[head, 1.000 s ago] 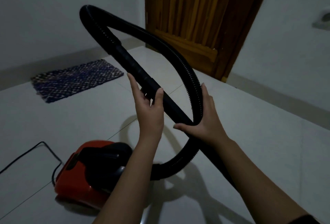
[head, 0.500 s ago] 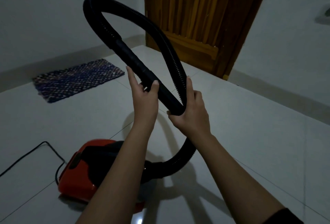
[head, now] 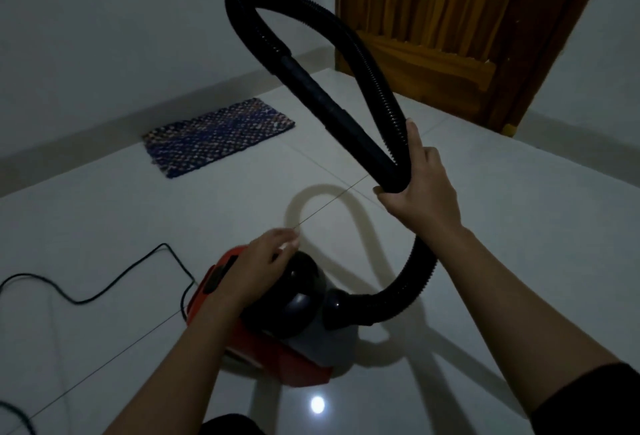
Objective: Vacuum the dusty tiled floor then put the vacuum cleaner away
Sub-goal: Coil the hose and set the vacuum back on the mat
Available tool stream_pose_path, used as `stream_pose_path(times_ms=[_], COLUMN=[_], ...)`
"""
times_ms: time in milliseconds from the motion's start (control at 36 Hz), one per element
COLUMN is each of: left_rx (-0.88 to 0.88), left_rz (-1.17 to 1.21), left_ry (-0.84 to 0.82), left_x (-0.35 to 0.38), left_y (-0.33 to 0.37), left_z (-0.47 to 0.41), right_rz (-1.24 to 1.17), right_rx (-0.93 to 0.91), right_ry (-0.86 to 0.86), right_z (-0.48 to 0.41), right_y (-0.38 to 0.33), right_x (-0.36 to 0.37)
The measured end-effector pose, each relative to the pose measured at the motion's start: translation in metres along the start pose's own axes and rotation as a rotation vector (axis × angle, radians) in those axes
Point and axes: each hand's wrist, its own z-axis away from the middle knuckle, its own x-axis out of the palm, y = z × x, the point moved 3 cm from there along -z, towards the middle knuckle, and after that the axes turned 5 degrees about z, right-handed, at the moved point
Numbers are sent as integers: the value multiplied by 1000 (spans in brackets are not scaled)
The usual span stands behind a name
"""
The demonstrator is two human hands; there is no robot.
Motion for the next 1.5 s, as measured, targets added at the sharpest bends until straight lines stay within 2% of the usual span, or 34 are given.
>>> stream_pose_path(times_ms=[83,306,472,583,694,917,1028,1111,1278,1500], left_rx=[78,192,52,-111,-240,-429,-449,-440,-415,-443], left_rz=[-248,-257,-257,-80,91,368,368,378,366,310], left_ry=[-102,-94,-119,-122,-114,55,136,193,321,429], left_x=[0,-7,4,9,-19,-156,-256,-321,-431,-539], left_y=[-12,-10,22,52,94,234,308,332,318,233], left_z=[4,9,6,21,29,-10,-60,-108,-203,-326], right_rz=[-10,-61,-96,-124,-195,-380,-430,-457,-502,-501], right_rx=[11,65,111,109,123,36,2,-13,-115,-190], right_ry=[-10,-60,-98,-103,-106,50,103,122,164,127], right_z=[-4,-18,-38,-52,-87,-233,-327,-392,-505,-638], right_y=[6,25,23,7,-21,-144,-212,-260,-343,-421], right_x=[5,11,1,-38,-99,-253,-319,-343,-324,-206])
